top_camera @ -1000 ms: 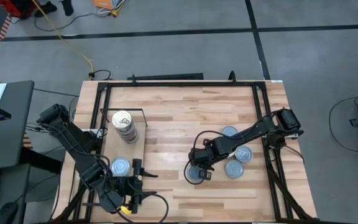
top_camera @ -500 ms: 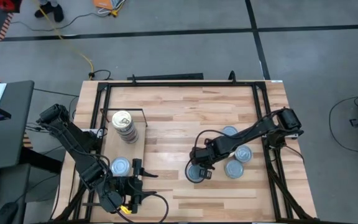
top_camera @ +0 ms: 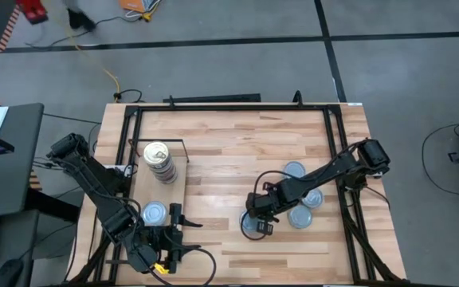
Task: Stack canned seafood by type on shelf
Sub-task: Stack the green and white tuna can on the green and white tuna can on the shelf
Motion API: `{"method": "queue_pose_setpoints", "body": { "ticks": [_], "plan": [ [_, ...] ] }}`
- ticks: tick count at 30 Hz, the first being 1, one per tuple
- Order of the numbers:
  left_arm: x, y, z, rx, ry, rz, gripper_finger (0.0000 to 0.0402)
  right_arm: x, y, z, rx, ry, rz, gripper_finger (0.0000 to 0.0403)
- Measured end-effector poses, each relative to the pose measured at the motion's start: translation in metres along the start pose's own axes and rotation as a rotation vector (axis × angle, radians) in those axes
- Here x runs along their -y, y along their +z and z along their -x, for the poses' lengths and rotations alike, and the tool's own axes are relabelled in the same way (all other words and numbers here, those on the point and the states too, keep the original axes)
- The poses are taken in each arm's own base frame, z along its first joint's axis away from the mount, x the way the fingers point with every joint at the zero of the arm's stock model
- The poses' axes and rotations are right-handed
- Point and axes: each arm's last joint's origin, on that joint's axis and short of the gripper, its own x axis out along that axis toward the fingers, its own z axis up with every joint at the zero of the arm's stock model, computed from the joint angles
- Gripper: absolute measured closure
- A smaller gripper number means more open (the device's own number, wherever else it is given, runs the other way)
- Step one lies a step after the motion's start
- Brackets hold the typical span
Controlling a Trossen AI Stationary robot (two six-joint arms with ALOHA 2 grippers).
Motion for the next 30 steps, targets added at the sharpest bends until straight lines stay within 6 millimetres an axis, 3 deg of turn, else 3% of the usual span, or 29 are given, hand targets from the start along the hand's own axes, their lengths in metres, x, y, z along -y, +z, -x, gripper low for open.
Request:
{"method": "queue_pose_setpoints", "body": {
  "ticks": [11,20,30],
  "plan": [
    [0.0,0.0,0.0,-0.003,0.002,-0.001,0.015,0.005,-0.006,-0.007,-0.006,-0.007,-0.026,0.0311],
    [0.0,0.0,0.0,-0.003,0.001,0.0,0.015,0.019,-0.019,-0.018,-0.052,-0.044,-0.096,0.0348],
    [0.0,0.0,0.0,-0.003,0.002,0.002,0.015,0.028,-0.015,-0.019,-0.049,-0.081,-0.123,0.0364]
  ]
}}
